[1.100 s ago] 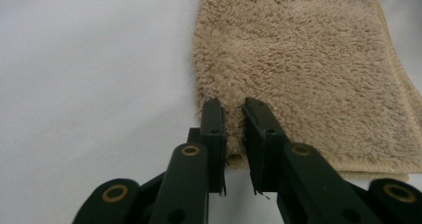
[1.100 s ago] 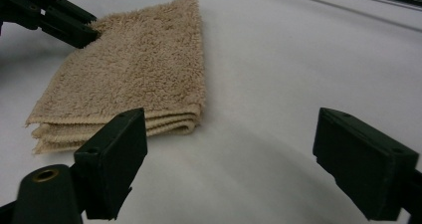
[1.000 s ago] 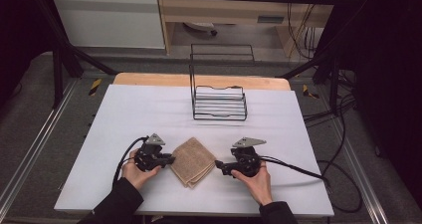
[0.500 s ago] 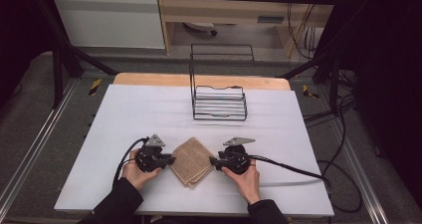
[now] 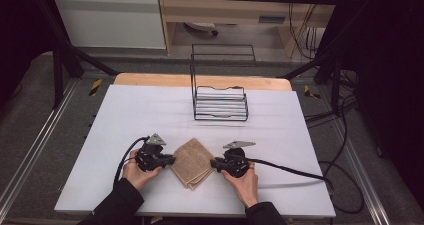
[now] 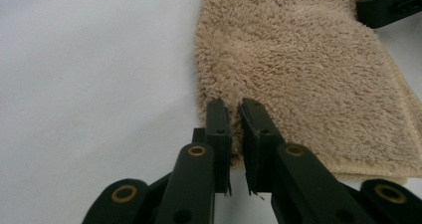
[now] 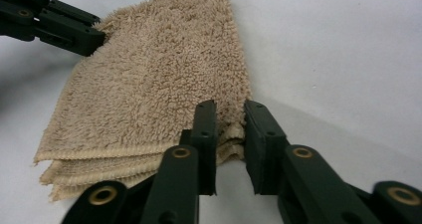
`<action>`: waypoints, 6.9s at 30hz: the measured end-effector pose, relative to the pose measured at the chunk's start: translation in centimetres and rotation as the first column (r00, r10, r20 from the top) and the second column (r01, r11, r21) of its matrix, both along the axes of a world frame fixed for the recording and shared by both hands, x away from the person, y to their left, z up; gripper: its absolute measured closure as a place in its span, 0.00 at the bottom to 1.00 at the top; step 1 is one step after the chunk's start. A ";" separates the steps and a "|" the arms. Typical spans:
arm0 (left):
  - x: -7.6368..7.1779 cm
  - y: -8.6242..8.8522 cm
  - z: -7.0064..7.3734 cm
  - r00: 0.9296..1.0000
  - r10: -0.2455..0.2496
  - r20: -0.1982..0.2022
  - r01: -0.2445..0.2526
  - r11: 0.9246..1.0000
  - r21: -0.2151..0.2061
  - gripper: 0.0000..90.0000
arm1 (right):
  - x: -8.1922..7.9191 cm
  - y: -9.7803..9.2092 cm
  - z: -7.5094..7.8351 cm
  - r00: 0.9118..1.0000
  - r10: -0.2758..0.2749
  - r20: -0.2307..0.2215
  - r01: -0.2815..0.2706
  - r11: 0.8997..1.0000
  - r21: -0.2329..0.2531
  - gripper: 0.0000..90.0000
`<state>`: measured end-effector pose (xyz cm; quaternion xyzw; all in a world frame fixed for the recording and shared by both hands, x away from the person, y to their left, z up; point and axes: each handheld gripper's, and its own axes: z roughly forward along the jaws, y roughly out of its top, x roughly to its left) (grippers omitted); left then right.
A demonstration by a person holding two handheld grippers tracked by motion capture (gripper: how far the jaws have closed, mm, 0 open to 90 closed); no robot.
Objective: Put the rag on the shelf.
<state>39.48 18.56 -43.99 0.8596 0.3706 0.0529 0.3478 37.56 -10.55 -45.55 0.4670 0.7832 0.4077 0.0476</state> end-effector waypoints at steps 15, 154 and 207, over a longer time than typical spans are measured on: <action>-1.4 0.5 1.0 0.996 0.042 -0.076 -0.050 0.993 -0.106 0.94 | 1.5 -0.9 2.3 1.000 0.018 -0.005 -0.017 0.999 0.033 0.96; 3.9 0.5 0.7 0.996 0.069 0.049 -0.065 0.994 -0.089 0.95 | 4.7 3.6 1.6 0.999 0.047 0.010 -0.047 0.999 -0.007 0.95; -1.1 1.0 9.2 0.957 0.072 0.283 -0.002 0.970 -0.241 0.95 | 0.6 1.5 10.7 0.939 0.111 0.325 -0.133 0.990 0.047 0.96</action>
